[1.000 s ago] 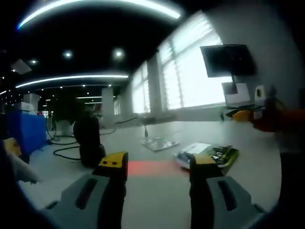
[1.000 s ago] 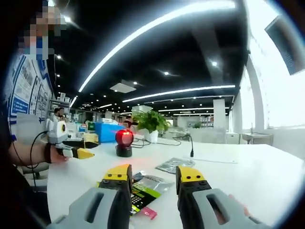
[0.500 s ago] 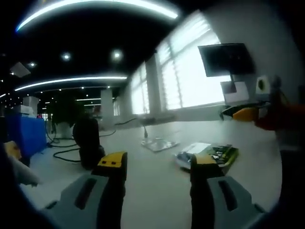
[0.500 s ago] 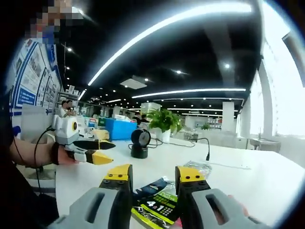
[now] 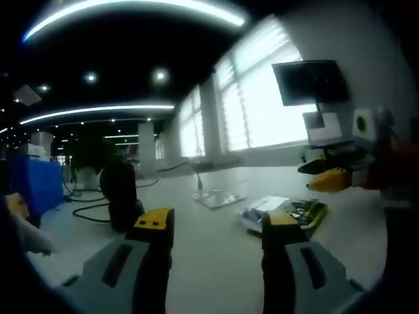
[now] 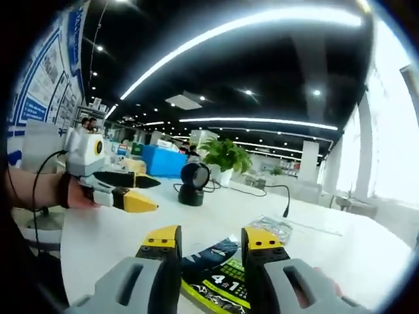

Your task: Clip sheet goods on table flip sheet goods clip sheet goods scan sheet goods put sheet goods back to table

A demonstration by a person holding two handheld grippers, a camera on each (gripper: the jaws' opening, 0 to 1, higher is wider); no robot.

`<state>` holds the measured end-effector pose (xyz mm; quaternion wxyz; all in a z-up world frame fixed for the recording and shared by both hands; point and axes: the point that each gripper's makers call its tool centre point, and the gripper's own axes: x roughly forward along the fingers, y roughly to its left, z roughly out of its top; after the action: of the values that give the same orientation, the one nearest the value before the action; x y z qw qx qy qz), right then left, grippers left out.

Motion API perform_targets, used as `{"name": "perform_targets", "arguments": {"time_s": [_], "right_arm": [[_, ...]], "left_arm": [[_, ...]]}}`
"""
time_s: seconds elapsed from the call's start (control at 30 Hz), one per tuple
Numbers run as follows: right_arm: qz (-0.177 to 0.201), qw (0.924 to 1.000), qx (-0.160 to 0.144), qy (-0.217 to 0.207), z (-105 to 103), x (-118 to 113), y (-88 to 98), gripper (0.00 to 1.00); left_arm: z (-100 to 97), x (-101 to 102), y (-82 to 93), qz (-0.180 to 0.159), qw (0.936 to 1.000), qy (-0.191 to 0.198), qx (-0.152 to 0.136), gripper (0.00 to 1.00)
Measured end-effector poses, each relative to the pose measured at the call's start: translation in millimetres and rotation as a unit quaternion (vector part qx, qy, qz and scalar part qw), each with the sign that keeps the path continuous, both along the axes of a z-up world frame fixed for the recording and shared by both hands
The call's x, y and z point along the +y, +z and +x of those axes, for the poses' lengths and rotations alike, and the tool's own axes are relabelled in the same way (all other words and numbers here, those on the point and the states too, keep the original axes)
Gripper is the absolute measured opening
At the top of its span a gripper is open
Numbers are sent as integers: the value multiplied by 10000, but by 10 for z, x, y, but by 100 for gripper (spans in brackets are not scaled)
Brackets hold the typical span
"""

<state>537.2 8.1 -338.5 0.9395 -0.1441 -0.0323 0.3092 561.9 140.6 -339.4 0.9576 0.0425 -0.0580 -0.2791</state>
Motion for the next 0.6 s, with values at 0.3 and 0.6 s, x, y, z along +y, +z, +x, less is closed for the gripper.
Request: {"name": "perform_targets", "arguments": {"time_s": [0.3,0.6], "right_arm": [[-451,9986,-261,-18,-43,184,-51,35],[-687,9974,-218,1,-16,301,-154,35]], "left_arm": [[-9,-3,4,-21,10000,-9,1,46],[-27,-23,-1,-34,10000,-50,21,46]]}}
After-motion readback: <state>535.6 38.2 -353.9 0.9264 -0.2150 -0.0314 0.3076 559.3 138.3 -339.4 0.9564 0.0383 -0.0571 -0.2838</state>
